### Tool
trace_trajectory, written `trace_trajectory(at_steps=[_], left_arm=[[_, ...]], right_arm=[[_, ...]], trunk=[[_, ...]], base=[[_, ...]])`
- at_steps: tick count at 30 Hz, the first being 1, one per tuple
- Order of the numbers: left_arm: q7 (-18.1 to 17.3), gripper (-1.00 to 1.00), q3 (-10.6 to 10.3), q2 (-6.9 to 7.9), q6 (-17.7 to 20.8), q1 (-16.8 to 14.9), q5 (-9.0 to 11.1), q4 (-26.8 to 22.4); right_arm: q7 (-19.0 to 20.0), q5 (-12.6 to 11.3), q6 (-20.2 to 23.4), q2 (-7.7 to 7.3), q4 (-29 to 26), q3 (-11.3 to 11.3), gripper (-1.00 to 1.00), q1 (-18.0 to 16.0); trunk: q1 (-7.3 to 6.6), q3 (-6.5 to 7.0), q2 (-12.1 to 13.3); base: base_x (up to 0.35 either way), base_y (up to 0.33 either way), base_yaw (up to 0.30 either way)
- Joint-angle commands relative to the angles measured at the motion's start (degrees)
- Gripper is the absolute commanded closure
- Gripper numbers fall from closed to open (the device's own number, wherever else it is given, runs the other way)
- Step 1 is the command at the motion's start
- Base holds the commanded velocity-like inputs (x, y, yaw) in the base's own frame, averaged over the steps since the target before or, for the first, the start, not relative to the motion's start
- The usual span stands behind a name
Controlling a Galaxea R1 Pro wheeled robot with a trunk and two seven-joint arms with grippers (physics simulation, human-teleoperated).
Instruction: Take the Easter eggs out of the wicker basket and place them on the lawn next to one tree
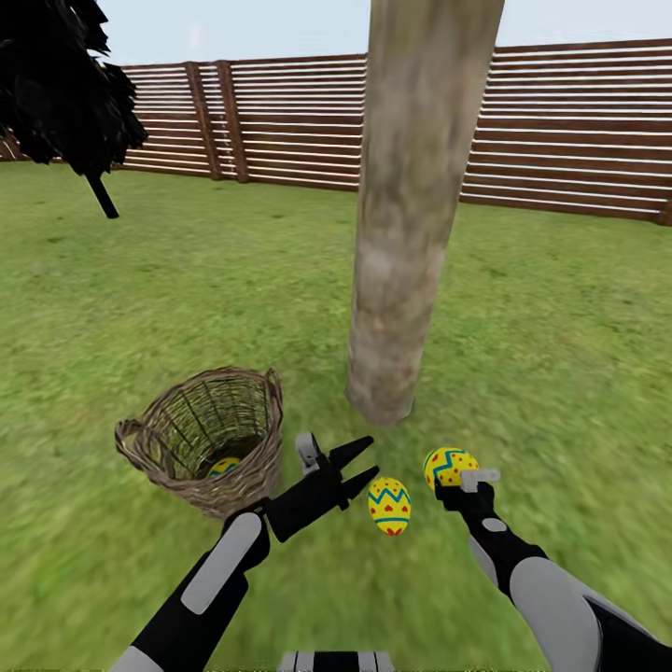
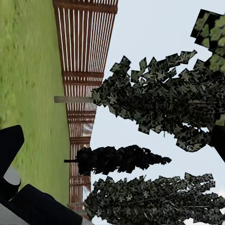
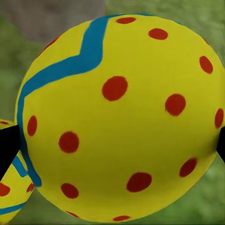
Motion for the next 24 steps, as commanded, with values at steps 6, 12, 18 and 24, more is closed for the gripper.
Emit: trace_trajectory(at_steps=[6,12,18,24], left_arm=[[0.0,-1.0,0.0,-0.08,0.3,0.0,0.4,0.0],[0.0,-1.0,0.0,-0.08,0.3,0.0,0.4,0.0],[0.1,-1.0,0.0,-0.08,0.3,0.0,0.3,0.0],[0.2,-1.0,0.0,-0.6,0.3,0.0,0.3,0.0]], right_arm=[[-0.1,0.6,-0.3,0.09,0.2,-0.4,1.0,-0.1],[-0.1,0.6,-0.2,0.12,-0.1,-0.4,1.0,-0.1],[-0.1,0.7,-0.2,0.19,0.1,-0.4,1.0,-0.1],[-0.1,0.8,-0.1,0.19,0.1,-0.3,1.0,-0.1]], trunk=[[0.14,-1.38,-0.1],[0.29,-2.71,-0.2],[0.45,-4.04,-0.3],[0.6,-5.36,-0.3]], base=[[0.0,0.0,0.0],[0.0,0.0,0.0],[0.0,0.0,0.0],[0.0,0.0,0.0]])
